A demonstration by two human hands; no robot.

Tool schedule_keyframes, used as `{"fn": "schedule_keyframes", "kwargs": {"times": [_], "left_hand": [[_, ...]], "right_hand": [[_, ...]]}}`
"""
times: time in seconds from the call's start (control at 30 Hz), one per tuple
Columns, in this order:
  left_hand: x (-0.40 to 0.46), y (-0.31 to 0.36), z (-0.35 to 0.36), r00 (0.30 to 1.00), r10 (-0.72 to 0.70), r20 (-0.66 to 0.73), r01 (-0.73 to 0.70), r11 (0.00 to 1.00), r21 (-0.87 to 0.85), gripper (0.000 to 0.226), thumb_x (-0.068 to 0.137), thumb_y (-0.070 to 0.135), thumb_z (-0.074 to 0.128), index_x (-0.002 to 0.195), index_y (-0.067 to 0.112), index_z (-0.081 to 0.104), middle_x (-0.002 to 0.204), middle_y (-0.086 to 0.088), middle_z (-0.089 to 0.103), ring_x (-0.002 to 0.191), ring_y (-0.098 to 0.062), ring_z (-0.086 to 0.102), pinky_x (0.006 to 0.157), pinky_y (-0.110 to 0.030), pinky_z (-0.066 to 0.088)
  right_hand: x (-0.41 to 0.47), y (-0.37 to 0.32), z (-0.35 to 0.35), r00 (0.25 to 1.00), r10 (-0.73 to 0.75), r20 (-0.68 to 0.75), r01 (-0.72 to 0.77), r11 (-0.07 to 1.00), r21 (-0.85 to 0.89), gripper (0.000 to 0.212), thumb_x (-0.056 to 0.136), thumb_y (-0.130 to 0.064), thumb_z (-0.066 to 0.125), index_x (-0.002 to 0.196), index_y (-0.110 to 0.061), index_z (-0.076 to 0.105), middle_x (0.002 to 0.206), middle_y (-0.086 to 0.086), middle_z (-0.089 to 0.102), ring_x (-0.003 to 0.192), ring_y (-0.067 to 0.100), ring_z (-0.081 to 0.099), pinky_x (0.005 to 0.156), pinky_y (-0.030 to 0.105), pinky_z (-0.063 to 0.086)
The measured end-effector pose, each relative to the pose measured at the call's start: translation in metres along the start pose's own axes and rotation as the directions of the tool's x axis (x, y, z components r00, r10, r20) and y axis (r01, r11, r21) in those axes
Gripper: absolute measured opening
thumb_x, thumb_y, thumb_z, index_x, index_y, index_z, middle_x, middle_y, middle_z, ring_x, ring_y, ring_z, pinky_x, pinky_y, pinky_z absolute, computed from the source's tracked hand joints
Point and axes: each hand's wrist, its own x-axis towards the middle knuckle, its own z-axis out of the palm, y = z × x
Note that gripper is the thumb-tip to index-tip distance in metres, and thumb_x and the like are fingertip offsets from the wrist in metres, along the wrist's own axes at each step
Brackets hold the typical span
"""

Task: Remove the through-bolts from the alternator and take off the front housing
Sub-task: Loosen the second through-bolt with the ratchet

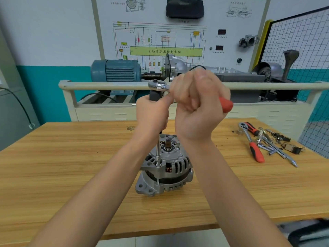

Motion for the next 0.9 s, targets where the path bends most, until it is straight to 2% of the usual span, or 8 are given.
{"fn": "schedule_keyframes", "kwargs": {"times": [0.2,0.3,0.37,0.53,0.63,0.73,0.8,0.9], "left_hand": [[0.004,0.000,-0.020,0.931,0.008,0.364,0.042,0.991,-0.128,0.041,0.080,-0.003,0.058,0.050,0.017,0.039,0.038,0.005,0.027,0.031,-0.009,0.021,0.036,-0.015,0.021],[0.008,0.004,-0.024,0.810,-0.021,0.587,0.159,0.970,-0.184,0.038,0.078,0.008,0.054,0.044,0.018,0.040,0.034,0.006,0.027,0.026,-0.005,0.022,0.034,-0.013,0.019],[0.011,0.005,-0.024,0.777,-0.070,0.626,0.192,0.973,-0.129,0.042,0.078,0.010,0.054,0.042,0.018,0.036,0.033,0.007,0.024,0.025,-0.004,0.019,0.033,-0.012,0.017],[0.008,0.003,-0.018,0.898,-0.084,0.433,0.117,0.992,-0.051,0.054,0.085,0.005,0.054,0.042,0.023,0.028,0.035,0.007,0.020,0.029,-0.007,0.013,0.036,-0.012,0.015],[0.003,0.002,-0.007,0.976,-0.053,0.212,0.055,0.998,-0.006,0.051,0.085,0.001,0.053,0.043,0.022,0.032,0.038,0.004,0.024,0.032,-0.011,0.017,0.038,-0.014,0.018],[-0.001,0.003,0.003,0.999,0.026,0.047,-0.030,0.996,0.079,0.020,0.077,0.023,0.053,0.063,0.011,0.045,0.059,-0.007,0.042,0.055,-0.018,0.039,0.053,-0.031,0.035],[-0.003,0.001,0.004,0.999,0.049,-0.016,-0.047,0.991,0.127,0.018,0.071,0.030,0.050,0.064,0.014,0.044,0.065,-0.006,0.046,0.063,-0.018,0.043,0.060,-0.031,0.041],[0.001,-0.002,-0.002,0.999,0.039,0.021,-0.040,0.998,0.055,0.037,0.081,0.005,0.057,0.055,0.018,0.034,0.047,0.002,0.032,0.042,-0.014,0.026,0.040,-0.016,0.024]], "right_hand": [[0.026,0.003,-0.026,0.913,0.407,-0.036,-0.325,0.775,0.542,0.049,0.082,-0.012,0.037,0.034,-0.020,0.033,0.031,-0.003,0.019,0.037,0.013,0.010,0.041,0.022,0.021],[0.033,0.012,-0.037,0.837,0.545,-0.049,-0.344,0.595,0.726,0.047,0.079,-0.016,0.039,0.033,-0.015,0.033,0.029,-0.004,0.024,0.038,0.011,0.008,0.039,0.022,0.017],[0.034,0.014,-0.039,0.825,0.560,-0.078,-0.325,0.583,0.745,0.047,0.080,-0.016,0.039,0.033,-0.016,0.032,0.029,-0.004,0.024,0.038,0.010,0.008,0.040,0.021,0.017],[0.024,0.005,-0.030,0.904,0.414,-0.106,-0.296,0.786,0.542,0.051,0.086,-0.012,0.035,0.037,-0.022,0.028,0.033,-0.004,0.020,0.038,0.013,0.011,0.041,0.023,0.021],[0.008,0.000,-0.012,0.992,0.123,-0.032,-0.115,0.975,0.191,0.045,0.086,-0.007,0.038,0.046,-0.023,0.027,0.039,-0.006,0.023,0.038,0.010,0.021,0.045,0.026,0.020],[-0.009,0.000,0.007,0.994,-0.102,0.041,0.108,0.979,-0.174,0.032,0.081,-0.011,0.046,0.050,-0.018,0.044,0.048,-0.011,0.035,0.041,0.010,0.029,0.049,0.025,0.022],[-0.012,0.001,0.011,0.990,-0.124,0.059,0.134,0.967,-0.216,0.031,0.082,-0.012,0.046,0.051,-0.017,0.045,0.049,-0.011,0.035,0.041,0.010,0.029,0.049,0.025,0.023],[-0.001,0.001,0.003,0.998,-0.046,0.039,0.048,0.998,-0.051,0.039,0.080,-0.009,0.044,0.048,-0.027,0.032,0.041,-0.004,0.026,0.039,0.008,0.026,0.048,0.026,0.018]]}}
